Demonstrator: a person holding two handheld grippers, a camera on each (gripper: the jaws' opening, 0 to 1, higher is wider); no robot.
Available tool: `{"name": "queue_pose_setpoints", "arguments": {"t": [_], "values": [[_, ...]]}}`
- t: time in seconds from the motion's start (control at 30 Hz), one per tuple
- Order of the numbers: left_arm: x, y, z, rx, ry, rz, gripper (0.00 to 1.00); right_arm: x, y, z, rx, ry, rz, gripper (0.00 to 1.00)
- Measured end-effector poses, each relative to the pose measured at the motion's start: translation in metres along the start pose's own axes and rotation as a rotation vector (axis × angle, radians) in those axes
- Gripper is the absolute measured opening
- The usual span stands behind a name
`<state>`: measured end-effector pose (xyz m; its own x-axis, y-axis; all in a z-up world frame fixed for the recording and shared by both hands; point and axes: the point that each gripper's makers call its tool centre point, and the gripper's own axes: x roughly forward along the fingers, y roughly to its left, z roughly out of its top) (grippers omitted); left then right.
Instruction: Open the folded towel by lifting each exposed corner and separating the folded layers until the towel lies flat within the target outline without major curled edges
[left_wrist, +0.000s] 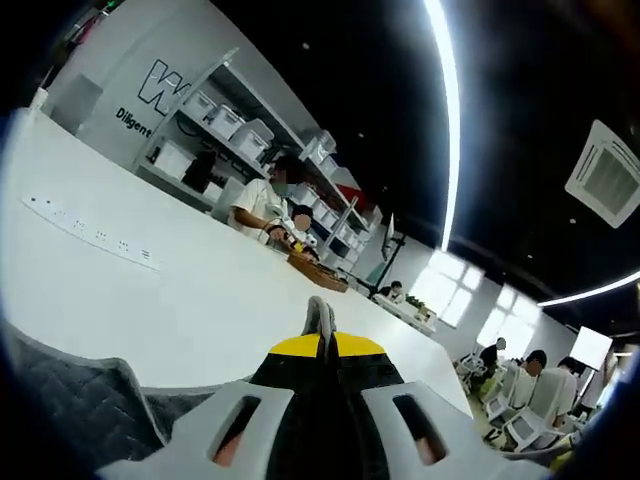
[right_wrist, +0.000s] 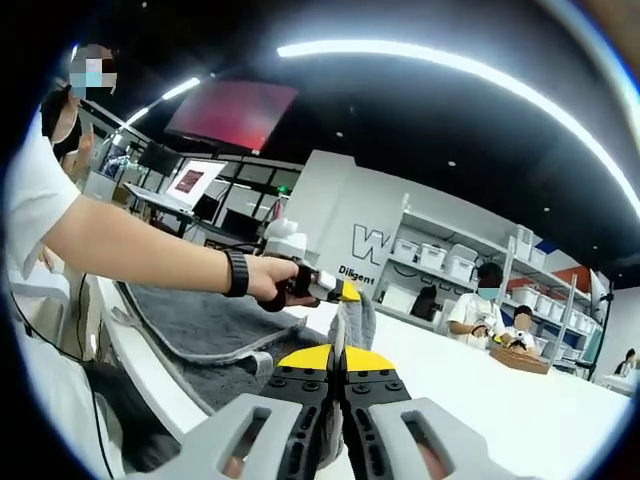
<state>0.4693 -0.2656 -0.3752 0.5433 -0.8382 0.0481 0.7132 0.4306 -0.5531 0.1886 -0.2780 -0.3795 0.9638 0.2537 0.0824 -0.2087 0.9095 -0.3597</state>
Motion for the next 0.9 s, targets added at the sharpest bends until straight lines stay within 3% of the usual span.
{"name": "queue_pose_setpoints", "arguments": {"t": [0.27,0.9], "values": [[0.005,-0.003,0.001,0.007,0.001,-0.007,0.00,-0.001,-0.003,-0.004,-0.004,0.006,-0.007,0.00],[0.020,-0.008,-0.017,-0.006,0.025,-0.002,0.00,-0.009,-0.016,-0.016,-0.024,0.032,-0.046,0.00]]}}
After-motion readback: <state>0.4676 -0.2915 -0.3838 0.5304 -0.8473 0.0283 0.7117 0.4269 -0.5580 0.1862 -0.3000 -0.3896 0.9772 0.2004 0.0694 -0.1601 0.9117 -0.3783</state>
